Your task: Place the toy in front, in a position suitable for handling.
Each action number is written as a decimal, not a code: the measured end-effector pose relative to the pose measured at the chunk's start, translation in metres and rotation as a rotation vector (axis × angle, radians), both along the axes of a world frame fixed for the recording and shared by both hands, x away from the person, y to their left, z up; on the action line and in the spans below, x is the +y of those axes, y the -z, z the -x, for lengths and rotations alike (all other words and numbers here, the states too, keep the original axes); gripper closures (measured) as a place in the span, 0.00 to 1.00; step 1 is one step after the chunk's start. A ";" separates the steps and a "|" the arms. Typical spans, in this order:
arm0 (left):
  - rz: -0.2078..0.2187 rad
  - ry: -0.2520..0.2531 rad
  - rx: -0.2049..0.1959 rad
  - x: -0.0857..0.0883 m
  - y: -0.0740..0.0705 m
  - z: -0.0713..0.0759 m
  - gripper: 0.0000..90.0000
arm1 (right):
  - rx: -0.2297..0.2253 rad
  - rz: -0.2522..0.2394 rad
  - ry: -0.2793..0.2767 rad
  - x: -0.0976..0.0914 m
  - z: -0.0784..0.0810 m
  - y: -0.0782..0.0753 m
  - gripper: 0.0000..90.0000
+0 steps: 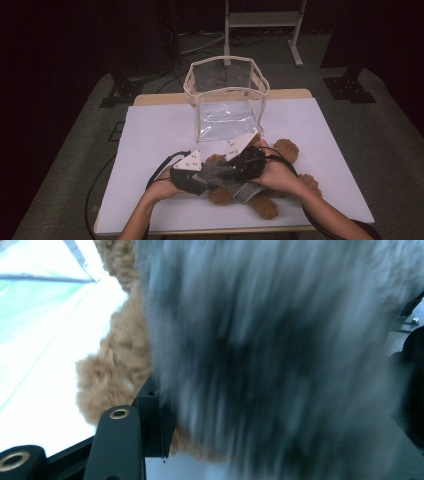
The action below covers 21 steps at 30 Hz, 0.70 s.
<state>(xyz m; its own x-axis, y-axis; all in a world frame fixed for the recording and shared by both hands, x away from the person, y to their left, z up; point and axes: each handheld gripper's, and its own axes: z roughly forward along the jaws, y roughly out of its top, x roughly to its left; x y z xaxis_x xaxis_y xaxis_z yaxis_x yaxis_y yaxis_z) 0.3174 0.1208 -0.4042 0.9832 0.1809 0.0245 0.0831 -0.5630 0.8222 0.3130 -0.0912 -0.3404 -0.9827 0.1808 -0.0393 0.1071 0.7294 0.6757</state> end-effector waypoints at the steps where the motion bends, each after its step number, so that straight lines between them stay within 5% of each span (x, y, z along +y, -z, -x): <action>1: -0.011 0.000 -0.007 0.000 0.000 0.000 0.47 | 0.000 0.018 -0.006 0.005 -0.001 0.002 0.82; 6: -0.017 -0.002 -0.007 0.001 0.001 0.000 0.47 | -0.007 0.003 0.005 -0.002 -0.005 -0.002 0.82; 16: -0.022 0.006 -0.004 0.000 0.000 0.001 0.46 | -0.002 -0.047 0.122 -0.046 -0.022 -0.012 0.82; 21: 0.009 -0.002 -0.017 0.002 -0.009 0.001 0.44 | 0.044 -0.073 0.079 -0.047 -0.014 -0.003 0.82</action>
